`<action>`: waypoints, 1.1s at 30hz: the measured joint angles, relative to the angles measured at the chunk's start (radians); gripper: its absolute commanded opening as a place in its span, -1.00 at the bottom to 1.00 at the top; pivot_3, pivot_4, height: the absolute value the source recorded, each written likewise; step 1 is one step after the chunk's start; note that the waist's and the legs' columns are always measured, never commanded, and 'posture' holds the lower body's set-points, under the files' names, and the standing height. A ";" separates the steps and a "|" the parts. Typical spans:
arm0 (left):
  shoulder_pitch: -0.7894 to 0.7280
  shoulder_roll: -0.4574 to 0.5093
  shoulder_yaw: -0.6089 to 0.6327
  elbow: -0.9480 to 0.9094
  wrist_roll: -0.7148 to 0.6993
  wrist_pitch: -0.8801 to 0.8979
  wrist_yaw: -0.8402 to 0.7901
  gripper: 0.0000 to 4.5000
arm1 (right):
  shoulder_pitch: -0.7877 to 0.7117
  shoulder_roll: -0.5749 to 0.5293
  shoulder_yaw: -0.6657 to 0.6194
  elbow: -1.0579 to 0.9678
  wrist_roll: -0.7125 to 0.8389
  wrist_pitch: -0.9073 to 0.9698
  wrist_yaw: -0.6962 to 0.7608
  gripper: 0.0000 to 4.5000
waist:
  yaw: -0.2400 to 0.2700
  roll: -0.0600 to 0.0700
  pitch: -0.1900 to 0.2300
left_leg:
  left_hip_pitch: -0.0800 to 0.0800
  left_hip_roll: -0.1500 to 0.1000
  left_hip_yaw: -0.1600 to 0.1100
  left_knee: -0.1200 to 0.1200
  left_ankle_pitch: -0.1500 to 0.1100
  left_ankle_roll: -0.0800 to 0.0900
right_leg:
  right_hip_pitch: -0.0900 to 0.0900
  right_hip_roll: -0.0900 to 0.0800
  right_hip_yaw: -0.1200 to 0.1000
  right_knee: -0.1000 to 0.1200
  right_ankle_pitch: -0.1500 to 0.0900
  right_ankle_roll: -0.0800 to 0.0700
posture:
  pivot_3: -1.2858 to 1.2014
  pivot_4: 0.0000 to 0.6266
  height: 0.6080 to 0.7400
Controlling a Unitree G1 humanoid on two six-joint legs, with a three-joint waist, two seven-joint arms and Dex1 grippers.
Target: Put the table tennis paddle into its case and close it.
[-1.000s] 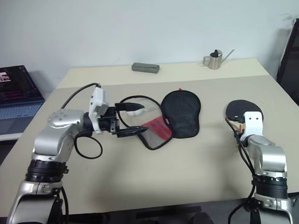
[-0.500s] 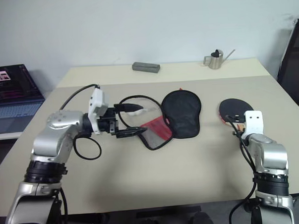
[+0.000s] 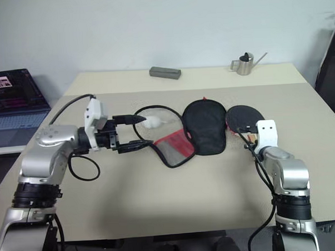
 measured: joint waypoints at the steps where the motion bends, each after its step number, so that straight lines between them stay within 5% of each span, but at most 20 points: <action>1: 0.000 0.001 0.001 0.000 0.000 0.000 0.001 1.00 | -0.007 0.001 0.000 -0.005 0.000 0.000 -0.001 -0.52 | 0.000 0.000 0.000 | -0.002 0.000 0.000 0.000 0.000 0.000 | -0.002 0.000 0.000 0.000 0.000 0.000 | 0.03 -0.52 1.00; 12: 0.001 0.001 0.009 0.000 0.000 -0.002 0.002 1.00 | -0.046 0.024 0.001 -0.029 0.003 0.012 -0.020 -0.52 | -0.007 0.000 0.000 | -0.011 0.000 0.002 0.001 0.002 -0.004 | -0.015 0.000 0.002 0.005 0.000 0.000 | 0.03 -0.52 1.00; 33: 0.001 -0.008 0.008 0.008 0.016 -0.018 0.005 1.00 | -0.271 0.352 0.093 0.091 0.016 0.075 -0.110 -0.52 | -0.012 0.001 0.000 | -0.011 0.000 0.001 0.001 0.003 -0.005 | -0.016 0.000 0.003 0.007 0.000 -0.001 | 0.03 -0.52 1.00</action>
